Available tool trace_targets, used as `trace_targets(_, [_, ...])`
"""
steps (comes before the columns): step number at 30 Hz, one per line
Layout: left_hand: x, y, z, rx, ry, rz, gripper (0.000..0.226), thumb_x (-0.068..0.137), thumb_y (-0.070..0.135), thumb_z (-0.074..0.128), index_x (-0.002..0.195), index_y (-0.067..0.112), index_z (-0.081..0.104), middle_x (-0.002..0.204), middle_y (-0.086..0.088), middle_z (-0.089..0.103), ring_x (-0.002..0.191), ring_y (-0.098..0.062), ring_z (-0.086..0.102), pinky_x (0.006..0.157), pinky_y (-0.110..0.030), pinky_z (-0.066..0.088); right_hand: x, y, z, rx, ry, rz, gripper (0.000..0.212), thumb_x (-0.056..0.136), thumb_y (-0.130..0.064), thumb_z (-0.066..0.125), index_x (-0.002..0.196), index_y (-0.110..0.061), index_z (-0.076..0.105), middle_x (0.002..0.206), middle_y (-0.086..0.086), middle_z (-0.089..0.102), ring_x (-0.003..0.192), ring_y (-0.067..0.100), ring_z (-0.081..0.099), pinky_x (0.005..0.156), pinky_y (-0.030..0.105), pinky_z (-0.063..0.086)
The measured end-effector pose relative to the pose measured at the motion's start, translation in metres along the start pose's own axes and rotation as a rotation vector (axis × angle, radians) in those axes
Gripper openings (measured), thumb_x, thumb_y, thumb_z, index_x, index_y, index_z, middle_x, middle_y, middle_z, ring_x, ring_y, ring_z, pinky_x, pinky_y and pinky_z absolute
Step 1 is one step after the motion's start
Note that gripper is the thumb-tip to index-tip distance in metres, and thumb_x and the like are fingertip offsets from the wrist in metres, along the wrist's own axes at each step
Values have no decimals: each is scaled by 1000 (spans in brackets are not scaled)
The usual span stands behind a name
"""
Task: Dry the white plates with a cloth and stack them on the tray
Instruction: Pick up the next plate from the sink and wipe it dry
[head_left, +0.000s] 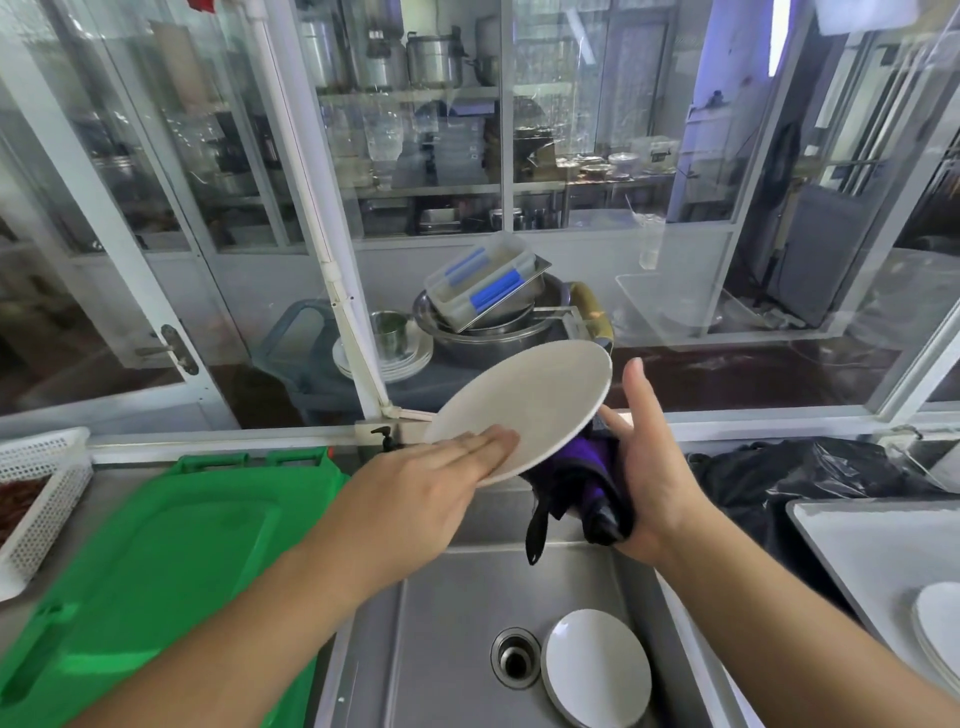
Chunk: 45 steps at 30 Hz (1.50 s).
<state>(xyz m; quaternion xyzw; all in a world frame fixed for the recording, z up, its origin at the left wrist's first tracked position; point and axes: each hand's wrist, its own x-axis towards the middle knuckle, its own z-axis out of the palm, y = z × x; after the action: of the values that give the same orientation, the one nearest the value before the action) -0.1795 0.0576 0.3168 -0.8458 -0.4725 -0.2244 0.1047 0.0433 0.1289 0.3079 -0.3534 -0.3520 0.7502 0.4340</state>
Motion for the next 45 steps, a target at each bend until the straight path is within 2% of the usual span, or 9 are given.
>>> trace_targets(3, [-1, -5, -6, 67, -89, 65, 68, 86, -5, 67, 150, 15, 56, 149, -1, 59, 129, -23, 65, 97, -46, 60, -2, 2, -4, -49, -61, 28, 112, 49, -94, 75, 126, -13, 75, 107, 24, 76, 83, 38, 76, 63, 39, 59])
trace_targets(7, [-3, -4, -10, 201, -66, 174, 64, 83, 9, 39, 142, 17, 65, 142, 2, 65, 121, -19, 69, 92, -37, 62, -2, 16, -9, -14, -79, 72, 88, 56, -76, 86, 117, -12, 80, 115, 25, 74, 93, 40, 69, 84, 48, 51])
trace_targets(14, [-11, -4, 0, 93, -128, 94, 68, 73, 21, 83, 140, 26, 67, 143, 6, 65, 127, -20, 66, 95, -41, 61, -3, 37, -16, 137, -26, 34, 66, 72, -51, 72, 118, -5, 78, 106, 25, 74, 76, 37, 73, 55, 37, 57])
trace_targets(20, [-17, -12, 6, -262, 1, -136, 49, 103, 50, 48, 147, 32, 58, 152, 21, 52, 145, 6, 40, 122, -19, 26, -3, 46, -21, 159, 52, 6, 61, 69, -50, 70, 114, -8, 75, 100, 22, 74, 71, 38, 68, 57, 39, 54])
trace_targets(25, [-10, -27, 14, -886, 285, -861, 39, 107, 36, 55, 146, 34, 58, 135, 19, 63, 117, 19, 56, 98, -18, 46, -5, 53, -20, 124, 50, 3, 57, 64, -55, 75, 105, -16, 84, 110, 21, 76, 84, 40, 72, 64, 43, 57])
trace_targets(28, [-8, -35, 15, -1492, 220, -1222, 34, 108, 33, 54, 132, 16, 70, 134, -12, 70, 112, -20, 69, 92, -43, 59, -8, 61, -18, 90, 85, 36, 60, 63, -59, 76, 105, -17, 84, 115, 23, 74, 98, 47, 63, 78, 46, 48])
trace_targets(32, [-22, -37, 19, -1659, 101, -1307, 31, 106, 24, 55, 126, 8, 73, 119, -17, 76, 88, -28, 73, 60, -36, 62, -11, 72, -17, 83, 110, 124, 65, 58, -58, 79, 106, -14, 84, 116, 24, 72, 105, 45, 50, 80, 45, 42])
trace_targets(40, [-46, -43, 41, -1737, 87, -1278, 28, 103, 10, 56, 127, 10, 72, 107, -17, 78, 77, -23, 75, 59, -35, 64, -26, 88, -30, -54, 180, 104, 69, 61, -68, 87, 112, -22, 83, 128, 19, 74, 114, 43, 68, 111, 54, 46])
trace_targets(45, [-44, -34, 64, -1754, 35, -1279, 25, 102, 9, 59, 124, 10, 72, 98, -13, 80, 71, -22, 76, 54, -30, 60, -41, 93, -57, -69, 342, 17, 72, 61, -51, 98, 120, -17, 76, 115, 23, 75, 95, 48, 63, 81, 53, 53])
